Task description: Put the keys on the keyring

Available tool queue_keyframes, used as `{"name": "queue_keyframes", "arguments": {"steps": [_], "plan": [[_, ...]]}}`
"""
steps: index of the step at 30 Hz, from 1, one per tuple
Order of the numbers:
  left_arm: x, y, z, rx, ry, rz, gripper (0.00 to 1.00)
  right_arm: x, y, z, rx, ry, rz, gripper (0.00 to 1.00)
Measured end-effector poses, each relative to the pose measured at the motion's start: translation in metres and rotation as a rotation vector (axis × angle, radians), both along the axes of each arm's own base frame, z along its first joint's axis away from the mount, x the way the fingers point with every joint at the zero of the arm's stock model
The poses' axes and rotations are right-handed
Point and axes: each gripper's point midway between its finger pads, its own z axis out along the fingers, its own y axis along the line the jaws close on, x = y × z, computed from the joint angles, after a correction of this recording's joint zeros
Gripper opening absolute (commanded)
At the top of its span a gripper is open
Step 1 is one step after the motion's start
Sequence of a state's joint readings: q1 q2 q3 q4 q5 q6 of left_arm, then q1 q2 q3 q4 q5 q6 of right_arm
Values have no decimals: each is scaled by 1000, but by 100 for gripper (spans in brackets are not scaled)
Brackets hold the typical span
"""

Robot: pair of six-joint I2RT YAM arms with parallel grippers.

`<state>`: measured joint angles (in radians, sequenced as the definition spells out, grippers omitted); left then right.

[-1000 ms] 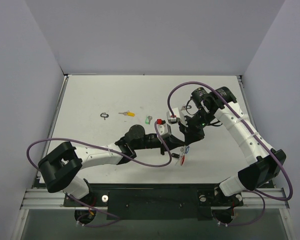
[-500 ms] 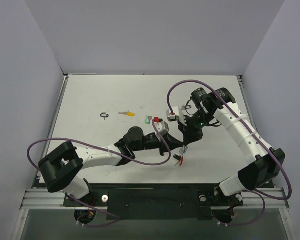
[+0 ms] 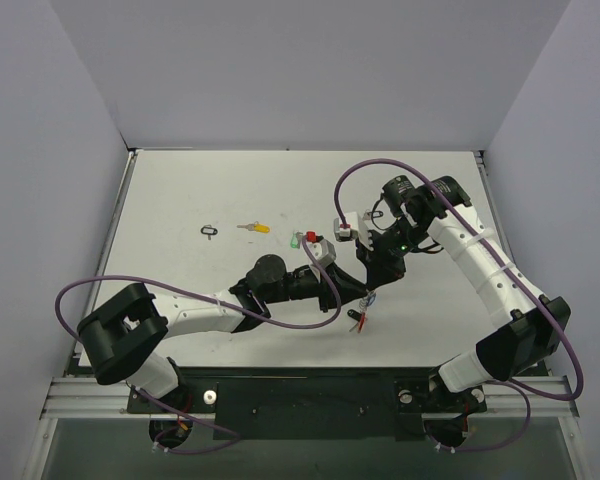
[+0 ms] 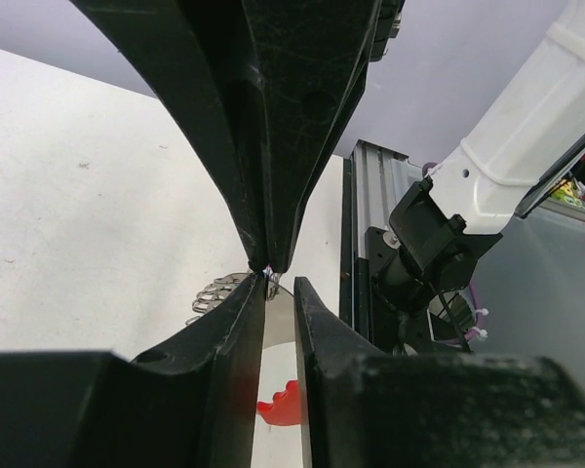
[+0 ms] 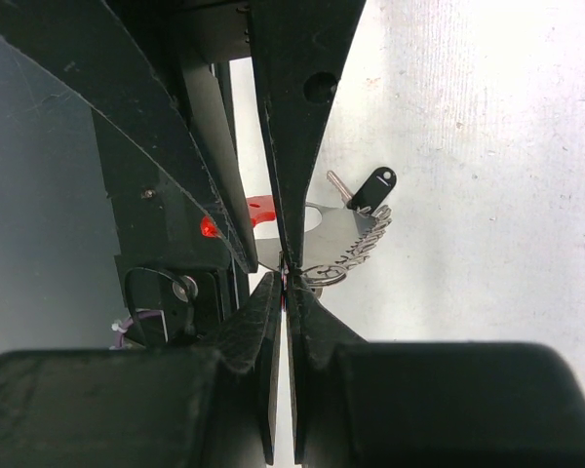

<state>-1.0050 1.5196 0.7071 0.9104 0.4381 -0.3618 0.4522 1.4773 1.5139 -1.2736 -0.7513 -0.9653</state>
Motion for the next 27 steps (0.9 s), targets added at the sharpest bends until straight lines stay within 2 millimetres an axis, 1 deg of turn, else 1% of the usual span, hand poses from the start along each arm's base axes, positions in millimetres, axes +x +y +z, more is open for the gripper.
{"name": "queue_keyframes", "arguments": {"steps": [6,9,11,17,22,25,27], "plan": [[-2,0,0,0,3,-11,29,0,0,0,0,2,0,0],[-2,0,0,0,4,-12,24,0,0,0,0,2,0,0],[-2,0,0,1,4,-11,22,-1,0,0,0,3,0,0],[1,0,0,5,7,-6,25,-1,0,0,3,4,0,0],[3,0,-1,12,10,9,34,2,1,0,6,-4,-2,0],[5,0,-2,12,11,21,33,4,1,0,10,-13,-6,0],[6,0,-2,12,11,25,28,5,1,0,12,-16,-7,0]]}}
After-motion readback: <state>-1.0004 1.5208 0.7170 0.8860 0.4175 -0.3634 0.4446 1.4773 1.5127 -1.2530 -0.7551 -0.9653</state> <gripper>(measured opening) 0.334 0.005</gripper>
